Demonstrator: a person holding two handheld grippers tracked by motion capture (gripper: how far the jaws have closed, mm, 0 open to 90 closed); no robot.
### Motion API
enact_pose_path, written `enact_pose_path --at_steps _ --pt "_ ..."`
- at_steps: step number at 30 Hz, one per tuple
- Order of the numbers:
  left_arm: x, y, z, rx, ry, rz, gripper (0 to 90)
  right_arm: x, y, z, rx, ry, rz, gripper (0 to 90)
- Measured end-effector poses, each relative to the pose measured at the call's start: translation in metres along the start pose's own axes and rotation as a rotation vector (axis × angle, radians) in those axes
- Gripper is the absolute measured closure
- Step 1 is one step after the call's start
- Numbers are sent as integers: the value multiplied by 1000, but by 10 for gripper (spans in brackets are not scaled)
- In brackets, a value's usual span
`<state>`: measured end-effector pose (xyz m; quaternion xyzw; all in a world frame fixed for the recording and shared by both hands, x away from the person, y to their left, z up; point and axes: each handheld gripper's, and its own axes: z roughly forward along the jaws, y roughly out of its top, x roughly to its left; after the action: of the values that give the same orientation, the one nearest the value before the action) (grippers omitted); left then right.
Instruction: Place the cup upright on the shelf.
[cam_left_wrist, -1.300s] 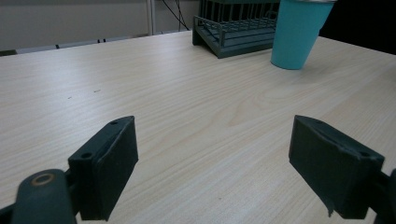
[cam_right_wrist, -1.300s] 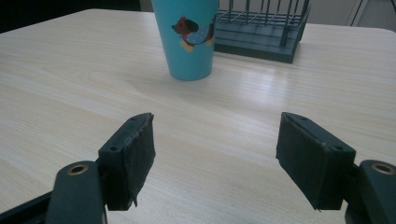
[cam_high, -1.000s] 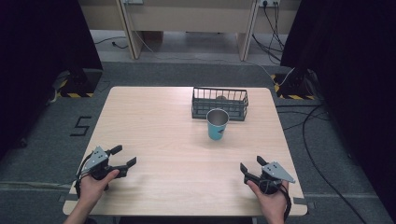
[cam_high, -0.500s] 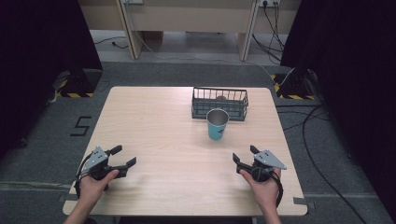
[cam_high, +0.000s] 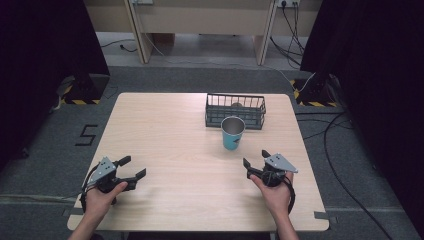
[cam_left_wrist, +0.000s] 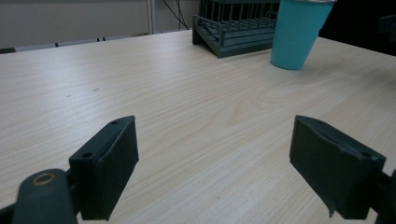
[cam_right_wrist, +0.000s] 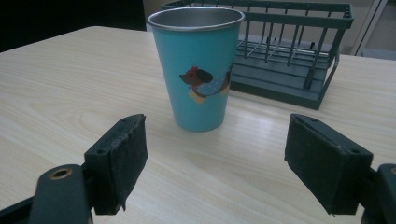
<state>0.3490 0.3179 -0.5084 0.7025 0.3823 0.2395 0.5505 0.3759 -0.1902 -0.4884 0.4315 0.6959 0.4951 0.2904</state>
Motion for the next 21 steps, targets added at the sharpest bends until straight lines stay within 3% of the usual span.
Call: enact_pose_path --at_steps 21 --pt "0 0 0 0 -2 -4 149 8 14 40 27 21 -1 235"
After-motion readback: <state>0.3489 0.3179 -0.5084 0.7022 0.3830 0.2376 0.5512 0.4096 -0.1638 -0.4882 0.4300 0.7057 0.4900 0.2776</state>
